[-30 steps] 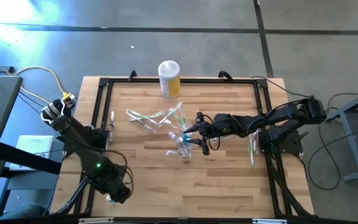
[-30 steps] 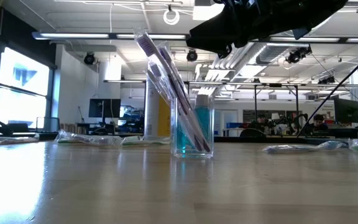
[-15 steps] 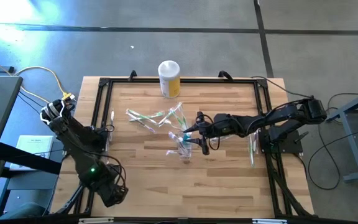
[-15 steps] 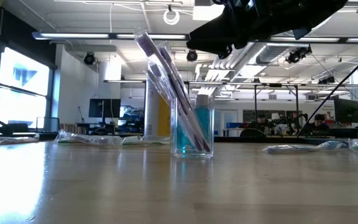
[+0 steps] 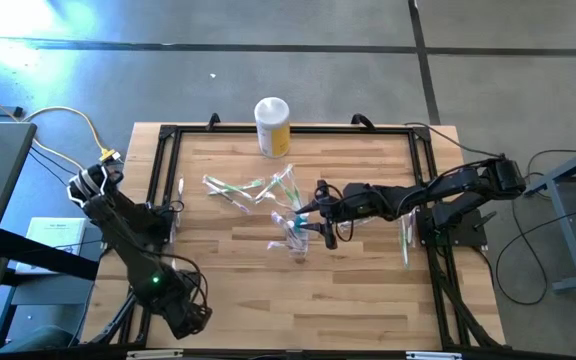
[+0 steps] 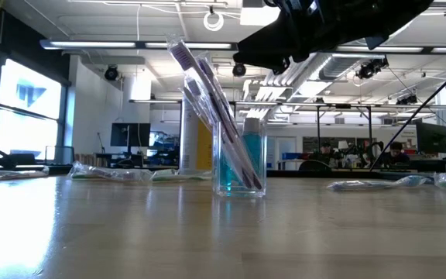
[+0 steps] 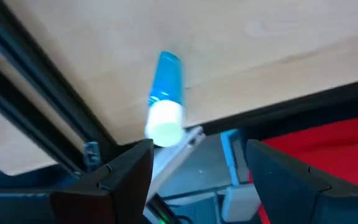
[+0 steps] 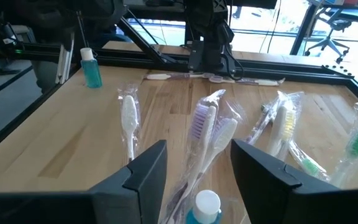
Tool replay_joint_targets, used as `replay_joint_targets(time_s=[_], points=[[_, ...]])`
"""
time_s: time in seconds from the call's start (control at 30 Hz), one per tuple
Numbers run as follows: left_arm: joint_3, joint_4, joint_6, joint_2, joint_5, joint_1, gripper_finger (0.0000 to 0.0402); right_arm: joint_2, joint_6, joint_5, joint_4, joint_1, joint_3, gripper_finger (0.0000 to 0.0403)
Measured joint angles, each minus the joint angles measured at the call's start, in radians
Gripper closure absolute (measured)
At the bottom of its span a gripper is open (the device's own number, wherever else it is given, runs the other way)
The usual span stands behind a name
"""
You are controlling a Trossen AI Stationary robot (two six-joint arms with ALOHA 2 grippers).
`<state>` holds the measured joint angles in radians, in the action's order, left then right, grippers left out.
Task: Pick & Place toothbrushing station
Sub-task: Put the mouthwash bottle into the transparent organizer
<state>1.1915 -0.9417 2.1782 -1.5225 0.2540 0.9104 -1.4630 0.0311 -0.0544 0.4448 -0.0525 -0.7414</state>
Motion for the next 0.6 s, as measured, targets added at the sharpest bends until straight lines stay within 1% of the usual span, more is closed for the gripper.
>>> replay_joint_targets(time_s=[0.07,0.17,0.37,0.47,0.6], points=[[0.000,0.015,0.009,-0.007,-0.002,0.000,0.0151,0.000,0.000,0.000,-0.009,0.000,0.000,0.0233],[-0.002,-0.016,0.013,-0.016,-0.001,0.000,0.0151,0.000,0.000,0.000,-0.030,0.000,0.000,0.0233],[-0.033,-0.026,0.032,-0.015,0.042,0.000,0.0151,0.000,0.000,0.000,-0.038,0.000,0.000,0.0233],[-0.053,-0.007,0.052,-0.015,0.052,0.000,0.0151,0.000,0.000,0.000,-0.038,0.000,0.000,0.0233],[-0.085,0.094,0.047,-0.015,0.052,0.000,0.0151,0.000,0.000,0.000,-0.038,0.000,0.000,0.0233]])
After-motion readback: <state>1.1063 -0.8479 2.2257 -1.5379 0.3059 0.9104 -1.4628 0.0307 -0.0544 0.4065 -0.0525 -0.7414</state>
